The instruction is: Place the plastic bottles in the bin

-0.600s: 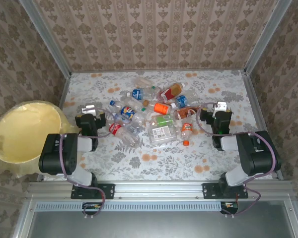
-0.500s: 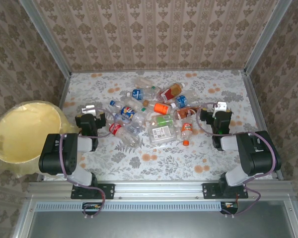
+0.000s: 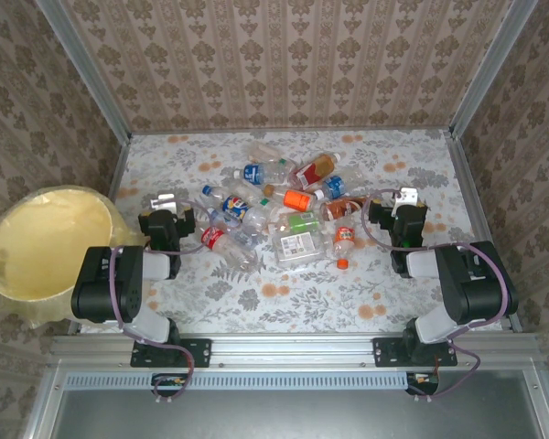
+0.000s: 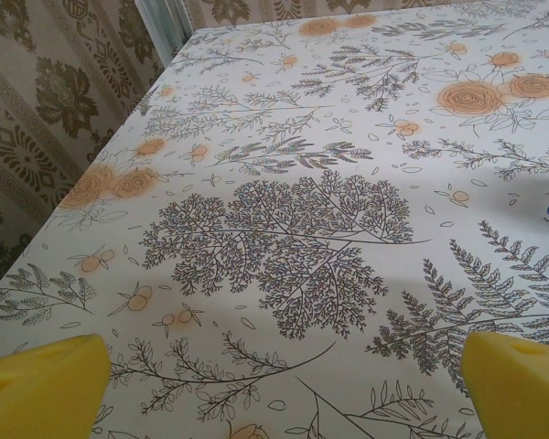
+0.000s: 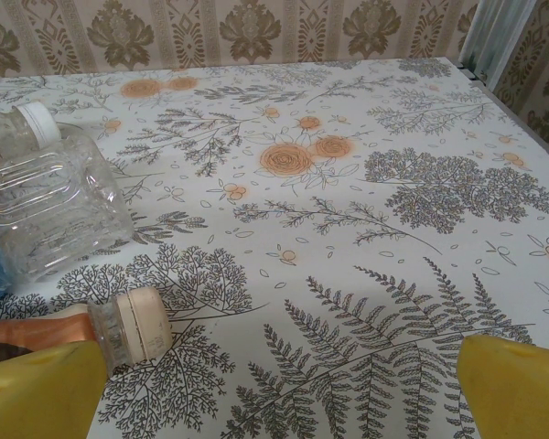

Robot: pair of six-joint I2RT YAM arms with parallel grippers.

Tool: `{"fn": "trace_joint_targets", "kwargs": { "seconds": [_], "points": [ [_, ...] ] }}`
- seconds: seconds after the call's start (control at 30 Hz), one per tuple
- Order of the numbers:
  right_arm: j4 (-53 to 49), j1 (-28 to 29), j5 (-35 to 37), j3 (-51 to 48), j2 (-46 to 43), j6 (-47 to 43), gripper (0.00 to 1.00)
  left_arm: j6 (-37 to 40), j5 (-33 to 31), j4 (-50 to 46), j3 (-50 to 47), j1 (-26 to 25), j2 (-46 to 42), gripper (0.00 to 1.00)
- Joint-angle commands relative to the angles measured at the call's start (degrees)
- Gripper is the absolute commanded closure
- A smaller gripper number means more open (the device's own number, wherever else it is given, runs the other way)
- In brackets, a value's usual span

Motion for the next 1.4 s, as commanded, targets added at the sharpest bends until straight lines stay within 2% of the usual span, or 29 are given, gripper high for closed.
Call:
{"fn": "trace_joint_targets", "kwargs": {
  "seconds": [0.0,0.4,0.47,0.53,0.6,0.73,0.9,1.07,1.2,1.37],
  "points": [
    [1.93,0.09,1.24,-0.32,-0.07,0.72,0.0,-0.33,-0.82,1.76,1.07,-0.14,-0.46,0.0],
    [2.03,-0.26,0.87,-0.42,-0.23,1.08,0.0,-0.07,-1.13,1.37,1.05,-0.39,-1.32,0.0],
    [-0.85,-0.56,0.97,0.18,-1.92,1.57,0.0,0.83,0.71,0.99,0.67,-0.46,-2.33,0.0],
    [-1.29,-0.72,-1.55,0.38,-2.7,0.66,0.0,1.25,0.6,1.35,0.33,-0.92,-2.7,0.0],
    [-6.04,-0.61,-1.9,1.76,-4.83,0.36,0.0,1.89,-0.91,0.35,0.56,-1.43,-4.0,0.0],
    [-26.27,-0.95,-0.84,9.62,-11.83,3.1,0.0,1.71,-1.61,-13.5,4.68,-1.9,-12.21,0.0],
    [-35.62,-0.87,-5.62,12.56,-16.5,10.02,0.0,-4.52,-2.18,-20.99,7.59,-2.33,-17.32,0.0],
    [-50.04,-0.11,-13.92,16.49,-18.54,23.38,0.0,-13.49,-3.68,-34.9,13.65,-4.7,-19.74,0.0],
    [-56.31,0.4,-20.01,15.6,-19.3,31.4,0.0,-20.36,-4.17,-46.14,18.59,-6.68,-21.07,0.0],
    [-63.94,2.41,-24.13,14.37,-21.52,35.27,0.0,-28.24,0.22,-55.67,21.68,-8.4,-23.13,0.0]
  ]
}}
